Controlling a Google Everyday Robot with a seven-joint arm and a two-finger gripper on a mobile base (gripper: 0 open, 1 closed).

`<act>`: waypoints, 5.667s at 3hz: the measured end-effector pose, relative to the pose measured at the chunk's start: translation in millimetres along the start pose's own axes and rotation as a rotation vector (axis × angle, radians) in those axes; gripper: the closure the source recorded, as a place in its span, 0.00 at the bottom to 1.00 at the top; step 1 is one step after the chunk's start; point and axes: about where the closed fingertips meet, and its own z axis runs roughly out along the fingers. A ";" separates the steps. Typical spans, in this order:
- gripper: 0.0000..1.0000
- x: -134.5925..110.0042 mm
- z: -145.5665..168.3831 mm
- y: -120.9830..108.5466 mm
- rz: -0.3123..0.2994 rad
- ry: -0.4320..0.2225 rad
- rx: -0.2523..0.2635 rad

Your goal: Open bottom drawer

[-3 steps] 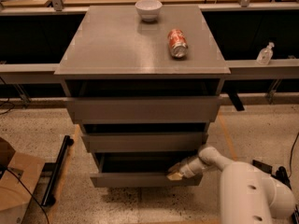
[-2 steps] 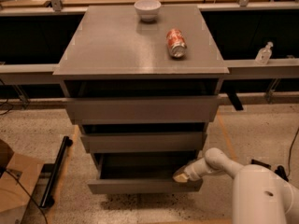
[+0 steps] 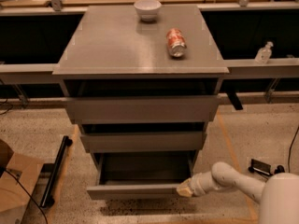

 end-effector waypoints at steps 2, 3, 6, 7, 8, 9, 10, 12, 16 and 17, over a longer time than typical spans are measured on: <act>0.36 18.3 16.0 37.2 0.015 0.032 -0.063; 0.13 3.3 11.5 34.0 -0.007 0.056 -0.049; 0.00 -40.1 -17.7 42.9 -0.088 0.101 0.043; 0.00 -37.0 -2.2 29.2 -0.093 0.084 0.008; 0.00 -34.3 11.4 11.1 -0.101 0.066 -0.017; 0.00 -22.8 28.2 -8.4 -0.090 0.063 -0.039; 0.00 -2.7 45.9 -24.8 -0.052 0.069 -0.060; 0.18 38.7 54.4 -24.6 0.024 0.083 -0.077; 0.86 77.6 17.9 62.1 0.074 0.155 -0.100; 0.62 78.3 17.1 64.3 0.075 0.155 -0.100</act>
Offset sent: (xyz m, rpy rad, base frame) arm -0.0314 0.0134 -0.0107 -0.0059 0.0565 0.0253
